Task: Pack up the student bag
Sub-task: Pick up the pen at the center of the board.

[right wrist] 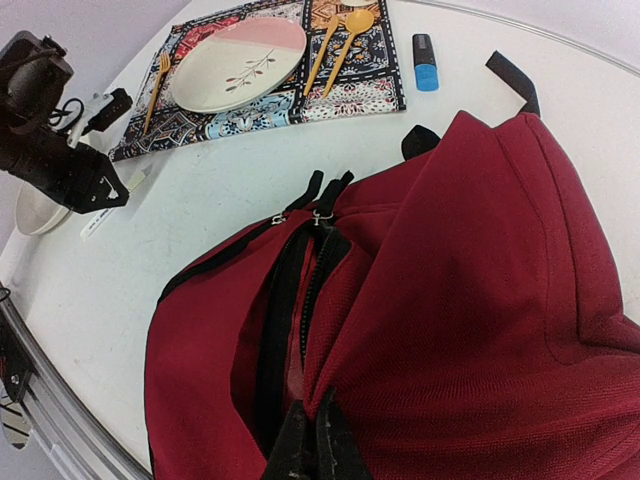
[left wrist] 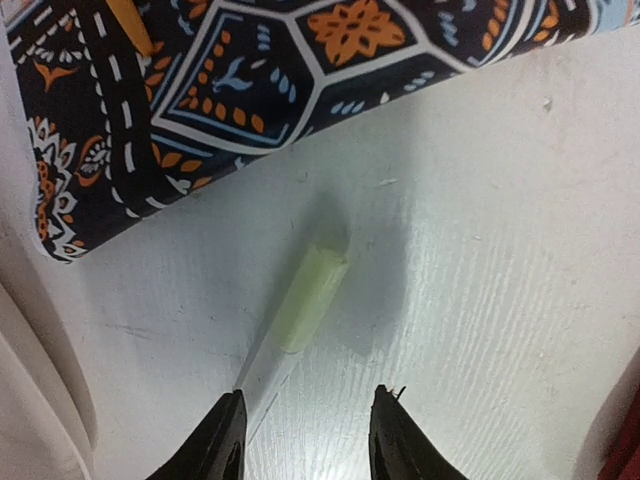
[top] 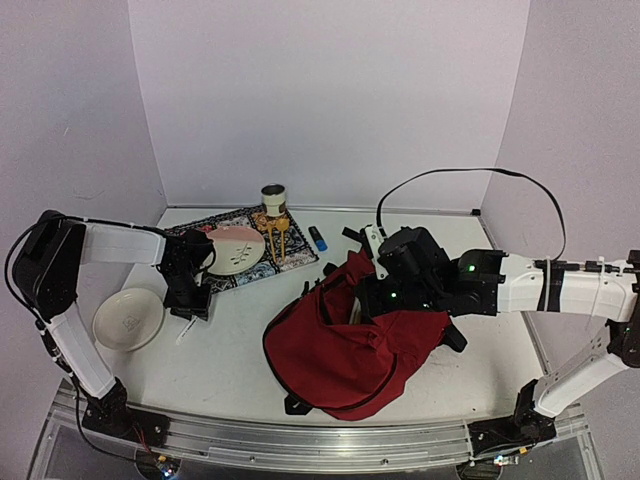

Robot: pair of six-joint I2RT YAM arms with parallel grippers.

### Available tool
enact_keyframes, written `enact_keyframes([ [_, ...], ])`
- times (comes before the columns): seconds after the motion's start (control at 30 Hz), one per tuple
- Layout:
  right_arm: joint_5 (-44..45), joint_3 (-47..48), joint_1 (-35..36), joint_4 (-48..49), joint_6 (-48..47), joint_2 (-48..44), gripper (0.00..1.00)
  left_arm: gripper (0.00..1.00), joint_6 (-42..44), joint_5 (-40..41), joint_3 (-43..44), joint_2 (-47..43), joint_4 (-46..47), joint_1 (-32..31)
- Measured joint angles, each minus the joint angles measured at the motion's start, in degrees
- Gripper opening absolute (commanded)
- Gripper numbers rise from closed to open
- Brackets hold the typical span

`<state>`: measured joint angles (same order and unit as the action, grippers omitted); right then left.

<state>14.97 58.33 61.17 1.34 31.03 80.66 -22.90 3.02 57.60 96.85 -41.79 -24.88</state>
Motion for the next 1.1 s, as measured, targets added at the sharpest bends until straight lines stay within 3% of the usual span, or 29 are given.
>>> enact_keyframes([
  [0.13, -0.01, 0.0, 0.0, 0.0, -0.23, 0.0, 0.0, 0.39, 0.91, -0.01, 0.0, 1.86, -0.25, 0.21],
  [0.53, 0.01, 0.0, 0.0, -0.01, -0.81, 0.0, 0.0, 0.11, 1.7, -1.91, 0.47, 4.06, -0.31, 0.69],
  [0.7, 0.01, 0.0, 0.0, 0.0, -1.0, 0.0, 0.0, 0.03, 1.32, -3.03, 0.1, 3.41, -0.19, 0.4],
  [1.1, -0.03, 0.0, 0.0, 0.02, -1.18, 0.0, 0.0, 0.0, -3.16, -18.57, -0.85, -3.72, 0.98, -6.82],
])
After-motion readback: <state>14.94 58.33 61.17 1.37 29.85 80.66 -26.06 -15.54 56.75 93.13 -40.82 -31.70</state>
